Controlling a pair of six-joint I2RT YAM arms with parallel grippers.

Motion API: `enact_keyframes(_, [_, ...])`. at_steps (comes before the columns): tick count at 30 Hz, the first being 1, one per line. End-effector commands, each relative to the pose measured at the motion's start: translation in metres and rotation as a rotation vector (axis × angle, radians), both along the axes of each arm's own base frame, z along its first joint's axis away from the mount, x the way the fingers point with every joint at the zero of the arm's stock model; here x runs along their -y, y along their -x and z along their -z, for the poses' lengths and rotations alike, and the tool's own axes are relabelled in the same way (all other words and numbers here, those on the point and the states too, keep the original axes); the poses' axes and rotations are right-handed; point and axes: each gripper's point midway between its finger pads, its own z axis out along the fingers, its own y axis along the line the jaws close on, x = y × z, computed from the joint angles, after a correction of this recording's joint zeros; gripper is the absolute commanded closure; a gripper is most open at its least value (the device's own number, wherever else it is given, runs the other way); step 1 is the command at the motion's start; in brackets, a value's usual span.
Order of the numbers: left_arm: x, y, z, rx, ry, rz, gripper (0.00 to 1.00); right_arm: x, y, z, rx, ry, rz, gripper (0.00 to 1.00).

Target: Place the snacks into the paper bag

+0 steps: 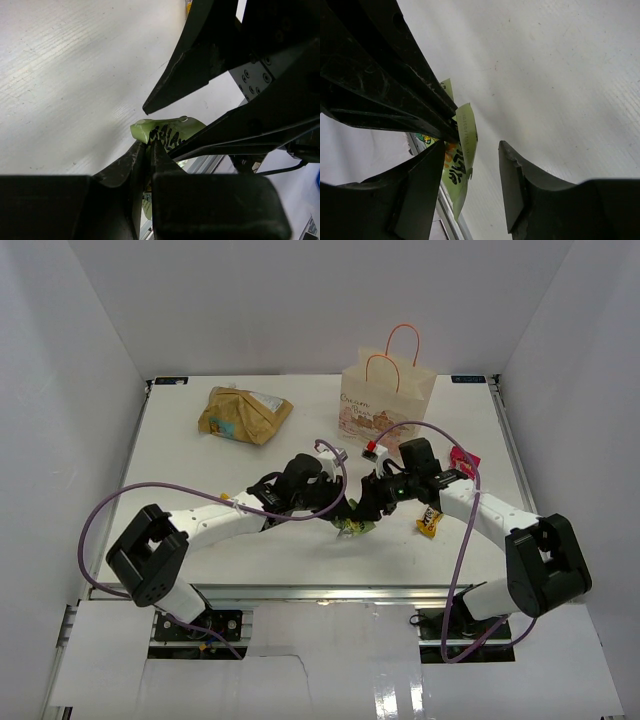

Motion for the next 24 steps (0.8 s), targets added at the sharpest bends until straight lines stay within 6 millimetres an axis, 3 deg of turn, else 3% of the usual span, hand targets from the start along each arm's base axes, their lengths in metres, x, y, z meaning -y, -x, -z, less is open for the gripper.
enact_keyframes(1, [0.01,0.0,-0.037,0.065,0.112,0.022,1.0,-0.009,-0.005,-0.008,0.004,-0.038,0.004,0.48])
enact_keyframes(14, [0.003,-0.008,-0.041,0.088,0.096,-0.021,0.99,-0.012,0.012,-0.015,0.011,-0.086,-0.108,0.92])
enact_keyframes(17, [-0.002,-0.014,-0.044,0.097,0.094,-0.051,0.83,-0.011,0.017,-0.021,0.046,-0.104,-0.166,0.92])
enact_keyframes(18, [-0.003,-0.014,-0.048,0.106,0.101,-0.055,0.68,-0.011,0.021,-0.022,0.043,-0.104,-0.184,0.92])
enact_keyframes(20, [-0.005,-0.016,-0.053,0.12,0.107,-0.067,0.51,-0.011,0.019,-0.031,0.096,-0.115,-0.217,0.92])
enact_keyframes(21, [-0.007,-0.016,-0.055,0.126,0.107,-0.075,0.35,-0.011,0.017,-0.034,0.117,-0.113,-0.225,0.92])
enact_keyframes(24, [-0.017,-0.019,-0.07,0.177,0.117,-0.114,0.21,-0.007,-0.001,-0.058,0.257,-0.102,-0.233,0.92])
